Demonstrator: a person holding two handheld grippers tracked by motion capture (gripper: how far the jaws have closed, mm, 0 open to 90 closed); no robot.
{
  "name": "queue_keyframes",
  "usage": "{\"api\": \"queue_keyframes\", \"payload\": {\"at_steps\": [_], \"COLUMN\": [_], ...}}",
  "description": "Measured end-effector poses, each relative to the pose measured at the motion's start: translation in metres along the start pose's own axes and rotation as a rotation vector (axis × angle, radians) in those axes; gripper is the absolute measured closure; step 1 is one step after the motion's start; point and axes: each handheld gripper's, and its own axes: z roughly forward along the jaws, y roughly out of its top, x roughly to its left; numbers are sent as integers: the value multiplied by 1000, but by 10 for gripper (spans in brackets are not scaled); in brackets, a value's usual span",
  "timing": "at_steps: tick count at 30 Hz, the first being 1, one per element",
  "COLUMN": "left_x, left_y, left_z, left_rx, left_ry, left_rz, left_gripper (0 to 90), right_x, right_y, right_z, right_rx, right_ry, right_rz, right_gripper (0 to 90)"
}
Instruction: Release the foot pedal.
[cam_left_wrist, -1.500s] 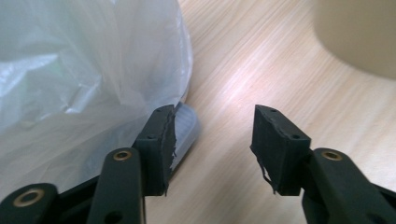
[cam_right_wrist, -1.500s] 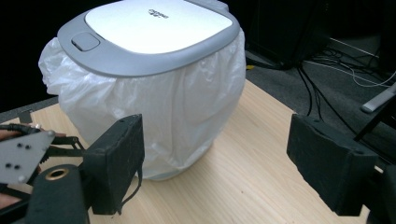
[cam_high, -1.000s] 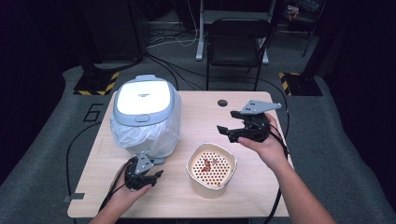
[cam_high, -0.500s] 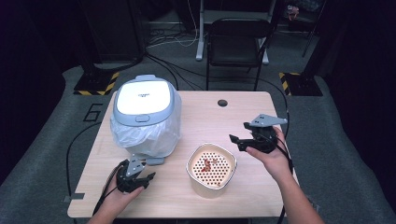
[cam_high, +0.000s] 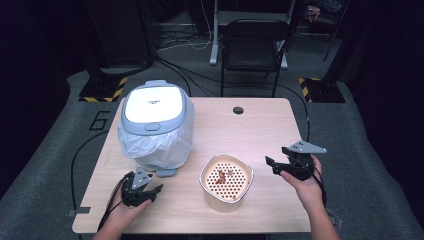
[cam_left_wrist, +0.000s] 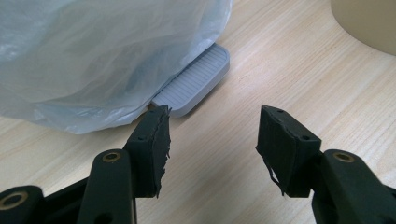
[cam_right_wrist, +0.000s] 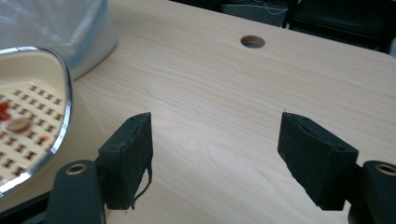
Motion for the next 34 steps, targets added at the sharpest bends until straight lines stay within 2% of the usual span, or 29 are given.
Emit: {"api": "queue_keyframes", "payload": {"at_steps": [1, 4, 6, 7, 8, 11, 14, 16, 17, 20, 22, 25, 27, 28, 30, 34], "left_x": [1, 1, 3, 3, 2, 3, 4, 4, 6, 7, 9, 8, 9, 9, 8, 10], "left_y": [0, -2, -2, -2, -3, -4, -6, -7, -7, -9, -10, -12, -13, -13, -15, -17], "left_z": [0, 1, 0, 1, 2, 2, 3, 4, 5, 6, 7, 8, 8, 9, 12, 14], "left_rx": [-1, -5, -1, -2, -9, 4, 11, 7, 14, 21, 21, 7, 16, 20, 9, 32], "left_ry": [7, 3, 12, 12, 11, 10, 12, 11, 11, 13, 23, 24, 21, 11, 21, 7], "left_rz": [10, -13, 8, 2, -19, -5, -8, -26, -17, -20, -12, -39, -25, -36, -40, -39], "left_gripper": [439, 438, 438, 436, 435, 433, 433, 432, 431, 431, 431, 426, 423, 422, 418, 404], "right_x": [-3, -8, -11, -12, -13, -16, -17, -17, -17, -19, -20, -21, -20, -19, -18, -17], "right_y": [-6, -18, -28, -33, -37, -49, -60, -68, -70, -81, -87, -93, -95, -95, -96, -99], "right_z": [-1, -2, -2, -1, -1, 1, 2, 2, 2, 3, 4, 8, 10, 11, 12, 18], "right_rx": [4, 10, 22, 25, 35, 43, 49, 49, 47, 61, 64, 74, 78, 81, 83, 88], "right_ry": [-6, -24, -20, -23, -29, -46, -72, -91, -92, -103, -98, -105, -107, -106, -113, -110], "right_rz": [12, 36, 60, 68, 72, 88, 92, 85, 82, 118, 137, 155, 149, 148, 137, 134], "right_gripper": [266, 265, 263, 263, 263, 263, 261, 260, 259, 259, 257, 254, 252, 251, 249, 245]}}
